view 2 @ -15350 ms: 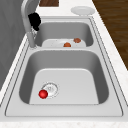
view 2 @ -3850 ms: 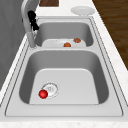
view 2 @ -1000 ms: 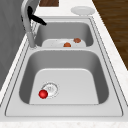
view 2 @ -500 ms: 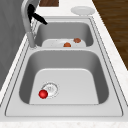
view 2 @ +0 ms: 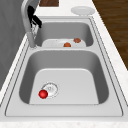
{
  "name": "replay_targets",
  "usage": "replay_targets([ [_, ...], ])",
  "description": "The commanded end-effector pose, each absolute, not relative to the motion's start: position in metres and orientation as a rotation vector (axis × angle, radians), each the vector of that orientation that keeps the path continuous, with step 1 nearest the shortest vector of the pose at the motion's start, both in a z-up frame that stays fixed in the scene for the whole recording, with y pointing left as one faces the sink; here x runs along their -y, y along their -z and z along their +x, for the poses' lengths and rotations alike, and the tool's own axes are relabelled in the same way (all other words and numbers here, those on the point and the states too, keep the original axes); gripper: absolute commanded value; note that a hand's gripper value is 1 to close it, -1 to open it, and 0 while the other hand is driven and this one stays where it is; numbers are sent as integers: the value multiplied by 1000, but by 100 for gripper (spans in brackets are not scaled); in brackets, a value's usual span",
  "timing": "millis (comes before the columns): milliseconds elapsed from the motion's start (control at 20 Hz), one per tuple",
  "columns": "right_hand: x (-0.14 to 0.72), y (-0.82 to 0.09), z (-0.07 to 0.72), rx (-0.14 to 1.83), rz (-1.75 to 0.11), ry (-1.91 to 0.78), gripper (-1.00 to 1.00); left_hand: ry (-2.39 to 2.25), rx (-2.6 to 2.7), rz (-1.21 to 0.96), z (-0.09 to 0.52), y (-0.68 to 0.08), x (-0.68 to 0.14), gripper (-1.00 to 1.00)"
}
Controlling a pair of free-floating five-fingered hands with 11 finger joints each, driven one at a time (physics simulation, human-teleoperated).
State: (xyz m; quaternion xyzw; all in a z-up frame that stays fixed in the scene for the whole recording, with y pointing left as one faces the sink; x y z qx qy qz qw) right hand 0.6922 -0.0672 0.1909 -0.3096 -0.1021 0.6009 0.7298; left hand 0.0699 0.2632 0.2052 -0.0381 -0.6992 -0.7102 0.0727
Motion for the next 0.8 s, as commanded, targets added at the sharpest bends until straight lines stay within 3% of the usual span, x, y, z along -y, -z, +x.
replay_targets([
  [0,58,-185,692,243,-666,-1337,100,2133,2101,-114,70,-205,-263,0],
  [450,55,-190,692,291,-819,-1239,100,2133,2101,-114,70,-205,-263,0],
  [750,21,-187,693,193,-912,-1201,100,2133,2101,-114,70,-205,-263,0],
])
